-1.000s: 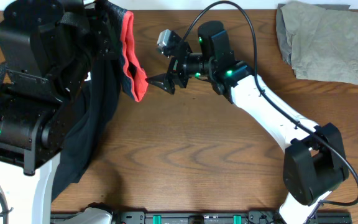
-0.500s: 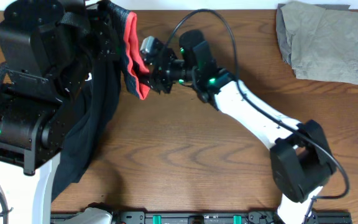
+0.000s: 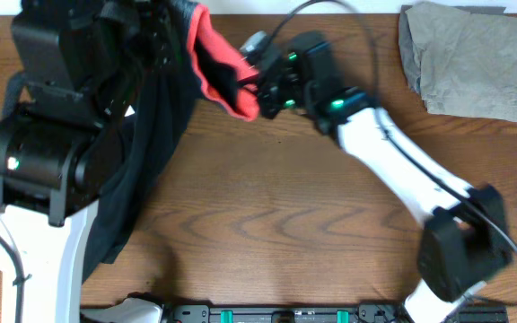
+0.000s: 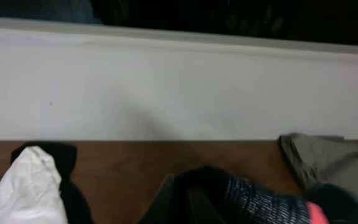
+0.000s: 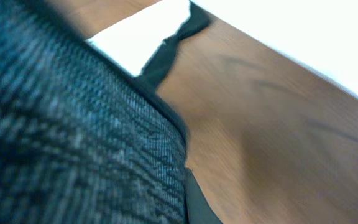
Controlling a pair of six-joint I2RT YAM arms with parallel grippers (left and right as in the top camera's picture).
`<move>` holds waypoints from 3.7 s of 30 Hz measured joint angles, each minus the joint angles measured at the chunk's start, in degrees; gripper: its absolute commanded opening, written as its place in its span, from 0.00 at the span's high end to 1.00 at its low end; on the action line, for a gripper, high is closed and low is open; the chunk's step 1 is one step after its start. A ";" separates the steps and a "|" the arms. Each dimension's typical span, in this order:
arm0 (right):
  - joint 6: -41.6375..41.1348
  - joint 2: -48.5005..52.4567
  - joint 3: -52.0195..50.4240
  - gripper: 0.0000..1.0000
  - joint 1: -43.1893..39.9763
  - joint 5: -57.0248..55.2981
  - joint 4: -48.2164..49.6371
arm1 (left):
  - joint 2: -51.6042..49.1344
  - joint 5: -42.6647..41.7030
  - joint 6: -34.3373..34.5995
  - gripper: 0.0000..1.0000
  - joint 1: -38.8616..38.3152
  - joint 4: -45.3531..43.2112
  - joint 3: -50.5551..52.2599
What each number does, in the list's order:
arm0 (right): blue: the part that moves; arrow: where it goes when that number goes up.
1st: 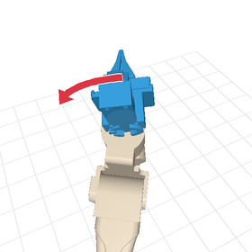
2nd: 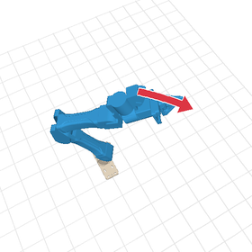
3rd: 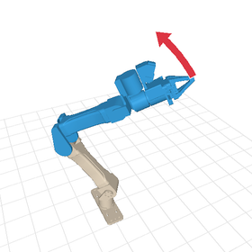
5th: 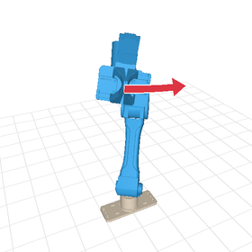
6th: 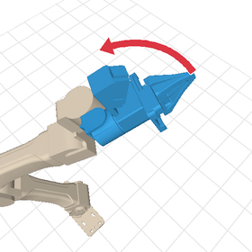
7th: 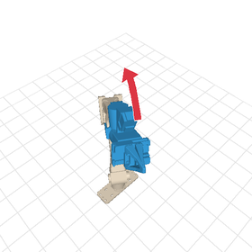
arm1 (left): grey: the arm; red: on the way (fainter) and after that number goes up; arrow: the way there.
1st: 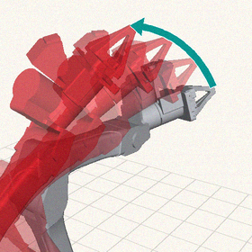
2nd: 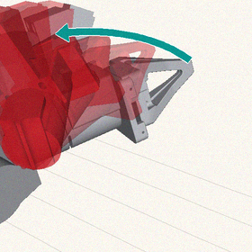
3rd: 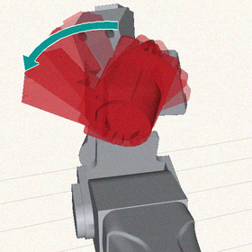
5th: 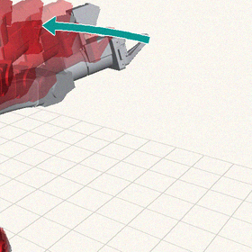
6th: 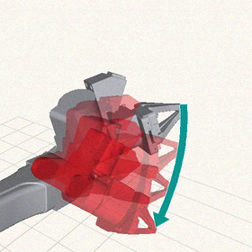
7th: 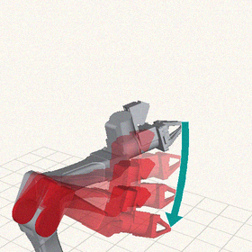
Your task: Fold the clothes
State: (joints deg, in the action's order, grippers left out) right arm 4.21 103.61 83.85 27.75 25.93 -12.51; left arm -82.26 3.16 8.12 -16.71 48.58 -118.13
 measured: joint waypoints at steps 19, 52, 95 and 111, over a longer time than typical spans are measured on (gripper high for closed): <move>0.81 -32.39 0.22 0.99 -7.17 -12.79 -22.80 | 2.03 -1.49 2.84 0.94 -0.39 -14.14 0.02; 1.36 -28.13 4.28 0.99 -4.90 -19.17 -26.43 | 5.25 13.22 1.05 0.94 -0.24 -3.93 -0.68; -4.04 9.22 4.33 0.36 -30.38 -15.21 1.51 | -23.08 -2.80 -1.05 0.94 0.09 15.10 0.44; -4.20 -2.19 7.58 0.02 -32.06 -6.82 -39.47 | -23.08 -2.80 -0.85 0.94 4.85 19.08 0.46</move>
State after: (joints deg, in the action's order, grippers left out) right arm 0.01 101.43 91.44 -4.32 19.11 -51.99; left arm -105.34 0.36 7.27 -11.86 67.66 -117.67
